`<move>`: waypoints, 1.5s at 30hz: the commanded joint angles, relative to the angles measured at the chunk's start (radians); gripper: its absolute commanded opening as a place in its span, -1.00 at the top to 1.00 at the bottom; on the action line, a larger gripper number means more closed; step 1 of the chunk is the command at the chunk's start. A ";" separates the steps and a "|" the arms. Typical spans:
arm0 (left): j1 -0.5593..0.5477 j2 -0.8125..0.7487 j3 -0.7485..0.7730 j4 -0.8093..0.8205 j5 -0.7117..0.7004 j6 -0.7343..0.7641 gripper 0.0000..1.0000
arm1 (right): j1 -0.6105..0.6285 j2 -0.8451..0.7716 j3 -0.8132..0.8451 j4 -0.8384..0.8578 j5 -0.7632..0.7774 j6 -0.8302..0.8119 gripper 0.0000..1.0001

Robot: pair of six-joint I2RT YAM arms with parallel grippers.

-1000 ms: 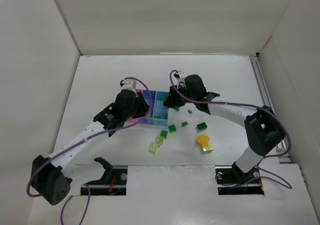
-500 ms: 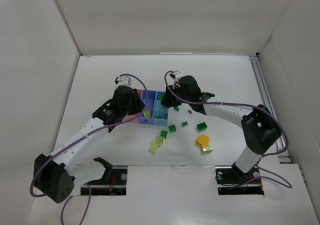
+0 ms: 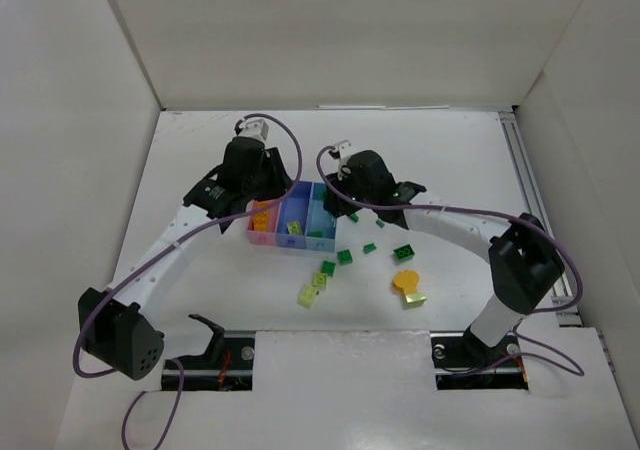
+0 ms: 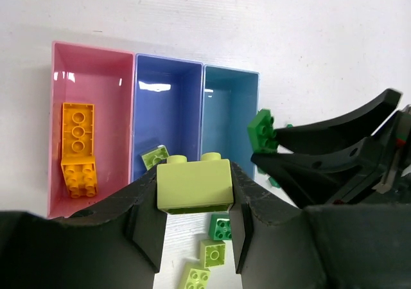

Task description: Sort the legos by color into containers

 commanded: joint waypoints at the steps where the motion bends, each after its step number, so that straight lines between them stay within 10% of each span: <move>1: 0.002 -0.028 0.026 -0.049 0.020 0.042 0.79 | 0.007 -0.056 0.115 -0.053 0.134 -0.129 0.96; 13: 0.002 0.024 0.018 -0.070 0.045 0.099 0.76 | 0.007 0.090 0.221 -0.115 -0.002 -0.246 0.95; 28: 0.002 0.083 0.000 -0.007 0.080 0.119 0.63 | -0.002 0.164 0.281 -0.117 0.056 -0.255 -0.05; 41: 0.002 0.205 0.049 0.014 0.111 0.173 0.60 | -0.068 0.036 0.221 -0.127 0.091 -0.180 -0.21; 45: 0.002 0.238 0.067 0.014 0.111 0.182 0.29 | -0.127 -0.007 0.192 -0.127 0.064 -0.145 -0.29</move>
